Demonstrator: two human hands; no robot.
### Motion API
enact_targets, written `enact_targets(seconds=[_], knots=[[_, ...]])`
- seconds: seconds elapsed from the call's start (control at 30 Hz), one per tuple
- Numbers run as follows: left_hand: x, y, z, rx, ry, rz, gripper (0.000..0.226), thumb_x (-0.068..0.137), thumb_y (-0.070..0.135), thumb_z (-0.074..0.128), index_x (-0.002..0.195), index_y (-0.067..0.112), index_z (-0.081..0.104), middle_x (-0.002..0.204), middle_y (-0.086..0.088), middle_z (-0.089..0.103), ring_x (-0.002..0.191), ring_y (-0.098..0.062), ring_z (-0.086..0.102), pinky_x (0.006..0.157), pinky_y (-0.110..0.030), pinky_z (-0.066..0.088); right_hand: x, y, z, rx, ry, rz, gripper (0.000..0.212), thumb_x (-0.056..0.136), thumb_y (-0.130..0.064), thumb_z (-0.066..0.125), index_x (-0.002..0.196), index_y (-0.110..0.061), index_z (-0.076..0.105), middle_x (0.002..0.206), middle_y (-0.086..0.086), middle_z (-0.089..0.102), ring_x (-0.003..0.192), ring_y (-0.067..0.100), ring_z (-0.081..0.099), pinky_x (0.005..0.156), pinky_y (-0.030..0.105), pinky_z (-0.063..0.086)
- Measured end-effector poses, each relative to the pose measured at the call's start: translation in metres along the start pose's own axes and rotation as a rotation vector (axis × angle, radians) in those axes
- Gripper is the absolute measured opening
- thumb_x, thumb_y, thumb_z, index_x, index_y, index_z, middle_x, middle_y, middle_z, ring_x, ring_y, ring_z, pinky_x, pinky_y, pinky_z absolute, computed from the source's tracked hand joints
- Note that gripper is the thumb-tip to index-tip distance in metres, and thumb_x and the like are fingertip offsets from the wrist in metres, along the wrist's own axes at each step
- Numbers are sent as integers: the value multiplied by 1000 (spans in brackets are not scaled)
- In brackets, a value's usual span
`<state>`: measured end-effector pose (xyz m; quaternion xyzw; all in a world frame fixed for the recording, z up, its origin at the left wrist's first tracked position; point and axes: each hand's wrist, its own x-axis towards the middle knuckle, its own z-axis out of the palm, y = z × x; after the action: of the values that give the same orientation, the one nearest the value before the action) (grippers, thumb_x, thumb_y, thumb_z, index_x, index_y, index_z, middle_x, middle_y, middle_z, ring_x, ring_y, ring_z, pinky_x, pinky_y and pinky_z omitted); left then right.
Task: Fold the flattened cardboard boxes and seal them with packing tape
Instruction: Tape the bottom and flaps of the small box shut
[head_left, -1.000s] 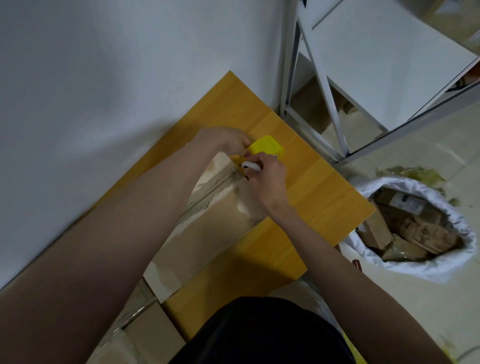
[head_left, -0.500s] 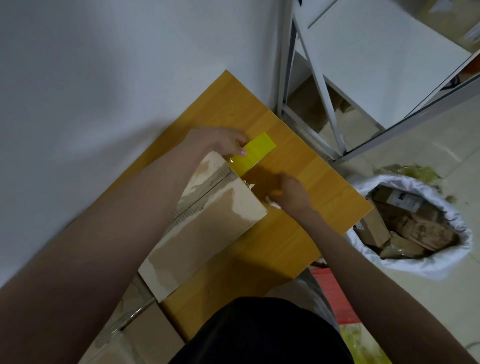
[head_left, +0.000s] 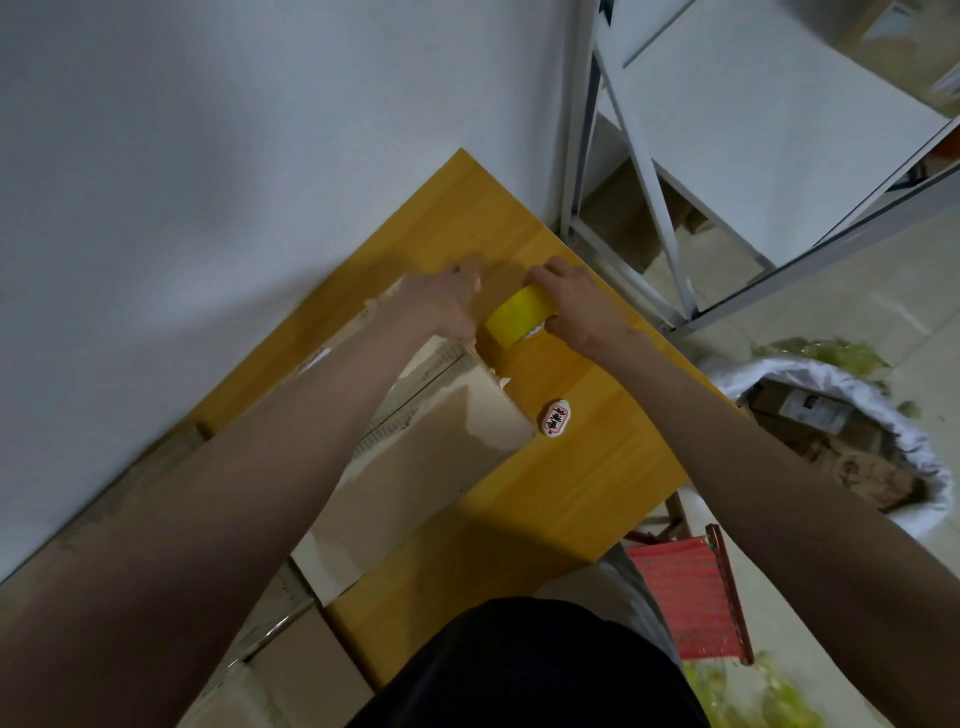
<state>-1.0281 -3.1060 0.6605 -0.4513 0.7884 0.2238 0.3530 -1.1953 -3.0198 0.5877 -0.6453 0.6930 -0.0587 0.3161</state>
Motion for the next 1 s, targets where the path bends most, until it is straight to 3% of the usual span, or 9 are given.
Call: enact_targets(seconds=[0.1,0.2,0.27,0.37,0.43,0.53,0.63,0.7,1.0], knots=[[-2,7,13,18,192,-27,58,84,10,68,134,14,40,126,-8,49,94,-27,54,68,-36,40,-11,9,-3,76,86,51,58,77,-6,73,129,-19,51,129,10,48,115,38,49,83,49,50],[-6,2,26,-149,346,-25,38,92,10,63,128,12,52,129,-8,53,117,-29,53,79,-38,47,-27,5,-9,167,209,119,55,71,-16,79,119,-18,53,120,8,51,109,34,53,75,46,52],[-14,-6,32,-446,446,1,25,98,18,57,121,11,63,124,-6,62,124,-24,52,96,-37,47,-38,-5,-13,202,265,149,54,68,-22,81,113,-20,52,117,4,52,104,29,54,70,43,52],[-42,-6,36,-814,555,33,40,95,45,59,117,13,71,112,1,67,95,-9,60,79,-22,47,-53,-26,-22,215,329,157,54,67,-29,82,109,-22,49,113,-1,53,98,25,55,65,39,50],[-64,-2,39,-956,595,37,52,82,63,65,116,24,71,109,9,63,90,2,57,73,-9,40,-63,-45,-26,197,366,125,52,68,-33,82,106,-23,47,108,-4,51,96,23,54,62,36,48],[-90,5,40,-1036,681,44,39,69,64,73,98,37,71,99,17,63,92,16,56,75,-1,39,-79,-73,-29,163,390,68,53,70,-40,81,103,-25,43,105,-6,49,95,22,52,58,32,42],[-118,-1,46,-983,762,-31,58,75,49,81,120,13,71,119,2,61,112,-7,59,93,-25,47,-95,-101,-28,120,397,-1,53,71,-44,80,101,-28,39,100,-10,43,93,21,51,52,28,30],[-137,-8,53,-989,807,-56,52,76,42,82,118,14,72,123,-1,60,112,-17,58,94,-37,49,-103,-119,-27,66,389,-33,54,73,-46,79,104,-25,40,103,-6,46,94,22,51,51,27,28],[-205,-26,83,-1155,976,-123,12,76,15,84,82,18,74,87,4,69,84,-16,68,84,-39,55,-139,-178,-7,-21,323,-134,53,74,-45,75,106,-22,40,101,-3,47,87,20,47,51,30,30]])
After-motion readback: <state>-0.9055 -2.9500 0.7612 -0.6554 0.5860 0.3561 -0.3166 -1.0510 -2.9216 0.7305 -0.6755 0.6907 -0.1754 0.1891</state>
